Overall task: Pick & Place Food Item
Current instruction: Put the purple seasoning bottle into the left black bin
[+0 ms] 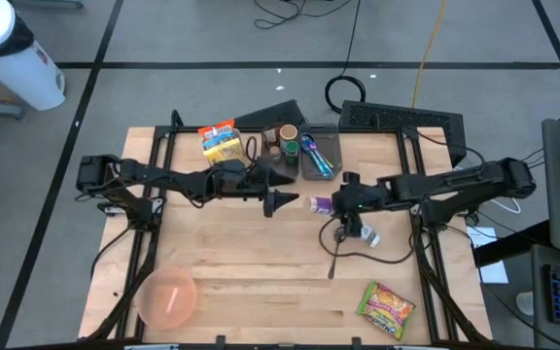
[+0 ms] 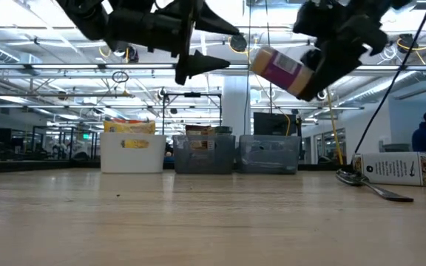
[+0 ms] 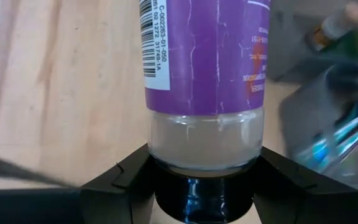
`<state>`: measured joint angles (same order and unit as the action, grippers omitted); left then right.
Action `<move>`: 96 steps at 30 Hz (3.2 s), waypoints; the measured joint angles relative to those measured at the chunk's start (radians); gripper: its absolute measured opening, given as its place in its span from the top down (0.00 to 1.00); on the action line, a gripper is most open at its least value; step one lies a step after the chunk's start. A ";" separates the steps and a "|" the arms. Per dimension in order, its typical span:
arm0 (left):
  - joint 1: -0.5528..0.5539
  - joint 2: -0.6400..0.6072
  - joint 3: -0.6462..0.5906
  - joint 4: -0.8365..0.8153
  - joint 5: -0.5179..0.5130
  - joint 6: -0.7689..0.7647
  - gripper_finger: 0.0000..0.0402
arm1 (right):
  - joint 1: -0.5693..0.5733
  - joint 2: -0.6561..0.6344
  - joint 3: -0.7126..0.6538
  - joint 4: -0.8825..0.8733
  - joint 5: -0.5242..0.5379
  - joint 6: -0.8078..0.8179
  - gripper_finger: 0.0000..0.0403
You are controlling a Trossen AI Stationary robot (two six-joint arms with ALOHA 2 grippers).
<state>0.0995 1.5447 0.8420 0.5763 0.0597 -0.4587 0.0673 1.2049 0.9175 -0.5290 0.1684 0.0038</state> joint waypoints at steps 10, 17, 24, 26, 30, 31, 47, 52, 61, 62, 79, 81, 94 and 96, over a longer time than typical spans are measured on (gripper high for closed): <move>-0.010 0.076 0.088 -0.086 0.026 -0.040 0.05 | 0.027 0.133 0.171 -0.082 0.101 -0.104 0.51; -0.015 0.117 0.120 -0.082 0.046 -0.049 0.01 | 0.026 0.169 0.208 -0.102 0.124 -0.106 0.51; -0.024 0.131 0.118 -0.077 0.065 -0.048 0.04 | 0.024 0.167 0.236 -0.100 0.171 -0.113 0.51; -0.023 0.129 0.118 -0.062 0.069 -0.047 0.05 | 0.024 0.167 0.239 -0.083 0.173 -0.120 0.51; -0.023 0.130 0.118 -0.042 0.071 -0.048 0.08 | 0.024 0.167 0.240 -0.082 0.171 -0.122 0.51; -0.024 0.130 0.118 -0.035 0.071 -0.048 0.09 | 0.024 0.167 0.240 -0.082 0.171 -0.122 0.51; -0.030 0.129 0.117 -0.043 0.064 -0.071 0.37 | 0.024 0.166 0.240 -0.081 0.179 -0.117 0.51; -0.030 0.129 0.117 -0.057 0.064 -0.071 0.39 | 0.024 0.166 0.240 -0.080 0.178 -0.117 0.51; -0.030 0.129 0.117 -0.059 0.064 -0.048 0.39 | 0.024 0.166 0.239 -0.079 0.174 -0.126 0.46; -0.030 0.129 0.117 -0.059 0.064 -0.046 0.39 | 0.025 0.166 0.239 -0.079 0.172 -0.127 0.44; -0.019 0.129 0.117 -0.082 0.081 0.067 0.40 | 0.026 0.054 0.239 -0.096 0.172 -0.156 0.32; -0.012 0.126 0.117 -0.086 0.099 0.083 0.40 | 0.026 0.016 0.239 -0.115 0.171 -0.145 0.33; 0.019 0.076 0.117 -0.104 0.202 0.170 0.54 | 0.026 -0.217 0.081 -0.058 0.171 -0.065 0.34; 0.019 0.077 0.117 -0.111 0.202 0.184 0.54 | 0.026 -0.258 0.013 0.022 0.170 -0.061 0.34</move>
<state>0.1184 1.6216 0.9588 0.4654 0.2615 -0.2743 0.0933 0.9474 0.9302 -0.5073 0.3388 -0.0570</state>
